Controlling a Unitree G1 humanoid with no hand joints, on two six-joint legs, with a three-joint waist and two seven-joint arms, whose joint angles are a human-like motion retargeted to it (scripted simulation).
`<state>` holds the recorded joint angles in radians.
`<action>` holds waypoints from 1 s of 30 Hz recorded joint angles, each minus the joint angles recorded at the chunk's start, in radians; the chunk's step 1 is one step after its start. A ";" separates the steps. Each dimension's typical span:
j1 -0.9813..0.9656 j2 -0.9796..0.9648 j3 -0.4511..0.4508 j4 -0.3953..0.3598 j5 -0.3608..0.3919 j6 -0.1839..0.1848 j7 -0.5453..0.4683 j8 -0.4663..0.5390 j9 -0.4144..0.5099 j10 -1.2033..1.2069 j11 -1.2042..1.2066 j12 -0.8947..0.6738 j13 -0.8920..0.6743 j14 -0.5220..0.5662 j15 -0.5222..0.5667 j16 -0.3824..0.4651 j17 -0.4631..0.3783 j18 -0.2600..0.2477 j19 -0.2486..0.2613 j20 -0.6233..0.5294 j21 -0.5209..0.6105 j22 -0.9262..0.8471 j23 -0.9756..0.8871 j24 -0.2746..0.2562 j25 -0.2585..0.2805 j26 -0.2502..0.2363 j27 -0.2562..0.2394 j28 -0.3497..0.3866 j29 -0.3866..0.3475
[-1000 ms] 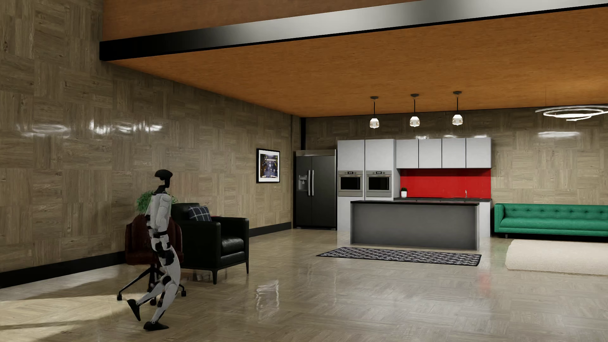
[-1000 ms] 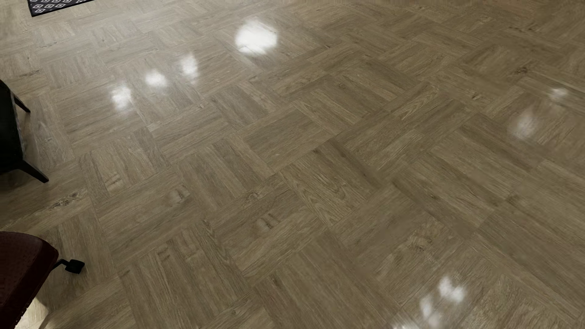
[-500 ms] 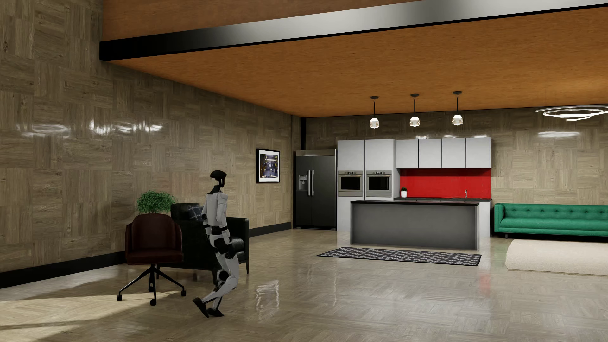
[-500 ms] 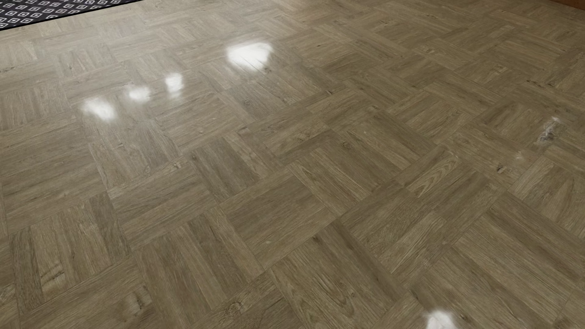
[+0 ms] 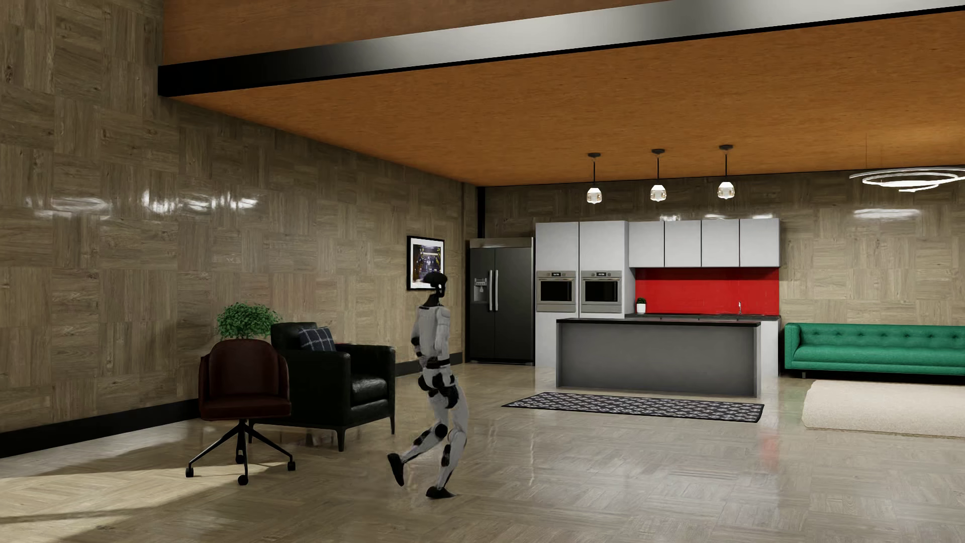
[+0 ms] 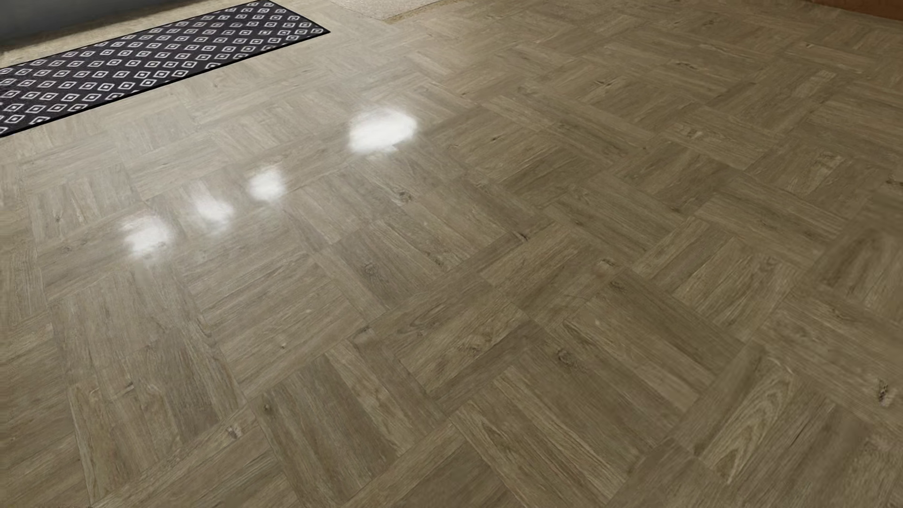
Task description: Walk to the counter
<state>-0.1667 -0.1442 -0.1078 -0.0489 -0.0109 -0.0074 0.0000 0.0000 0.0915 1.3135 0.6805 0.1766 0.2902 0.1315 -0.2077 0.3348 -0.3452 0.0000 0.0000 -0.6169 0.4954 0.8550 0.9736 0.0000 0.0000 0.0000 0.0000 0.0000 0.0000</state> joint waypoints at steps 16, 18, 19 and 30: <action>0.284 -0.203 -0.093 -0.142 -0.098 -0.069 0.000 0.000 0.013 -0.847 0.110 0.040 0.048 -0.344 0.001 0.069 -0.029 0.000 0.000 -0.029 -0.060 0.023 -0.078 0.000 0.000 0.000 0.000 0.000 0.000; 0.377 -0.279 -0.151 -0.119 -0.105 -0.035 0.000 0.000 -0.015 -0.875 -0.147 0.000 0.082 -0.452 0.067 0.076 -0.037 0.000 0.000 0.038 -0.094 -0.029 -0.074 0.000 0.000 0.000 0.000 0.000 0.000; 0.413 -0.313 -0.179 -0.111 -0.122 -0.018 0.000 0.000 -0.028 -0.857 -0.145 -0.014 0.098 -0.479 0.084 0.082 -0.041 0.000 0.000 0.050 -0.100 -0.043 -0.067 0.000 0.000 0.000 0.000 0.000 0.000; -0.320 0.275 0.152 -0.018 -0.168 -0.015 0.000 0.000 -0.007 -0.569 -0.100 0.108 0.079 0.086 -0.103 0.013 -0.031 0.000 0.000 -0.035 -0.059 0.044 -0.177 0.000 0.000 0.000 0.000 0.000 0.000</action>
<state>-0.4867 0.1306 0.0447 -0.0670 -0.1786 -0.0221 0.0000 0.0000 0.0849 0.7446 0.5800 0.2850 0.3694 0.2173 -0.3111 0.3475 -0.3760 0.0000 0.0000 -0.6517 0.4367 0.8991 0.7964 0.0000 0.0000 0.0000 0.0000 0.0000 0.0000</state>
